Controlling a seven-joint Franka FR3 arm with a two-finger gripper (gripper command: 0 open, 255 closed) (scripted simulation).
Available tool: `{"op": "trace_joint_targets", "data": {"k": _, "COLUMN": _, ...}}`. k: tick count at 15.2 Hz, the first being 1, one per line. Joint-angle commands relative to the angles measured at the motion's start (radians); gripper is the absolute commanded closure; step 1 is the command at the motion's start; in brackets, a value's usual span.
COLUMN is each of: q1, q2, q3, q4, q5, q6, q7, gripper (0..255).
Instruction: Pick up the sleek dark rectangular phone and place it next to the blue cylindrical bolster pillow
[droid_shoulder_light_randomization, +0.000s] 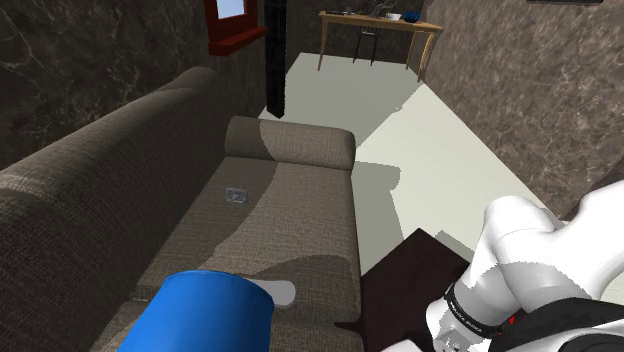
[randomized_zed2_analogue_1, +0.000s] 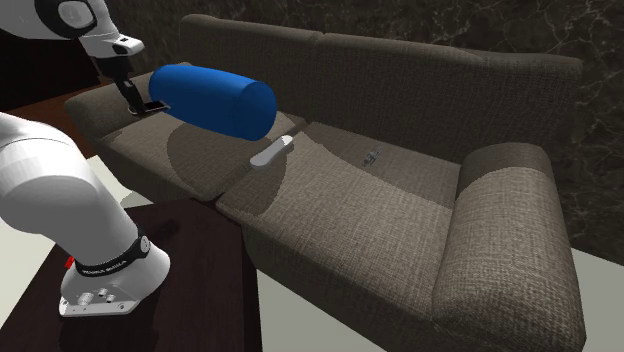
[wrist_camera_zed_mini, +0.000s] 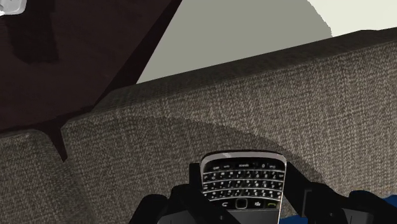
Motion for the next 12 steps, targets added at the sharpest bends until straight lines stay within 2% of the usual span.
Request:
{"op": "trace_joint_targets", "data": {"k": 1, "q1": -0.006, "q2": 0.014, "q3": 0.019, "q4": -0.016, "q5": 0.006, "q6": 0.032, "q7": -0.001, "gripper": 255}}
{"op": "trace_joint_targets", "data": {"k": 12, "q1": -0.072, "q2": 0.124, "q3": 0.152, "q4": -0.086, "q5": 0.018, "q6": 0.219, "q7": 0.011, "gripper": 255}}
